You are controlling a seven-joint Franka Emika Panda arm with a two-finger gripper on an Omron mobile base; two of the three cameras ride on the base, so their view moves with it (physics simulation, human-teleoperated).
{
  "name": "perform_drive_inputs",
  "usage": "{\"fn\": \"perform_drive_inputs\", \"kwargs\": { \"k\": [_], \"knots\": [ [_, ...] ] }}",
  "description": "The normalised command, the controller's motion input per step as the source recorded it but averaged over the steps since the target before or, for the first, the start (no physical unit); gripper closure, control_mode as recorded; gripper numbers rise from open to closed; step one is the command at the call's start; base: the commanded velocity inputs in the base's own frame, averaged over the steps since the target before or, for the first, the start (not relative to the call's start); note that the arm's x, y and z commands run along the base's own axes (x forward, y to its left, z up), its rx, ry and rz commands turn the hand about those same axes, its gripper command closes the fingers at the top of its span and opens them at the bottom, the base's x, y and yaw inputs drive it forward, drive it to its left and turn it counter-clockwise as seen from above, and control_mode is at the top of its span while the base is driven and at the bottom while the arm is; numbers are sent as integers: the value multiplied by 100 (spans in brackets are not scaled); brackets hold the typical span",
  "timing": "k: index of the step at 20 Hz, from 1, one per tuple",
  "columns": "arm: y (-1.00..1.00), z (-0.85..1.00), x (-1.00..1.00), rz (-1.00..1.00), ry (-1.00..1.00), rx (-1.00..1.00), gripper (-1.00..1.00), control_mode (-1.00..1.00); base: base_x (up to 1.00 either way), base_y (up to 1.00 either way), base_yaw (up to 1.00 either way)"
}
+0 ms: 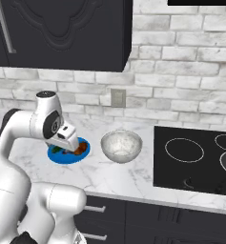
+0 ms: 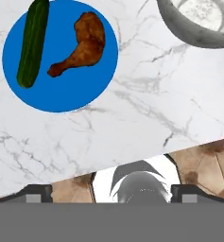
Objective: Place the chicken drumstick on the plate and place the cucumber on the same plate.
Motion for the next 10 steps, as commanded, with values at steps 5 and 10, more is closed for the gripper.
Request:
{"fn": "perform_drive_inputs", "kwargs": {
  "k": [5,10],
  "knots": [
    [-19,14,-65,3,-2,-1,-100,-100,0,0,0],
    [-17,12,-54,2,-1,-2,-100,-100,0,0,0]
  ]
}}
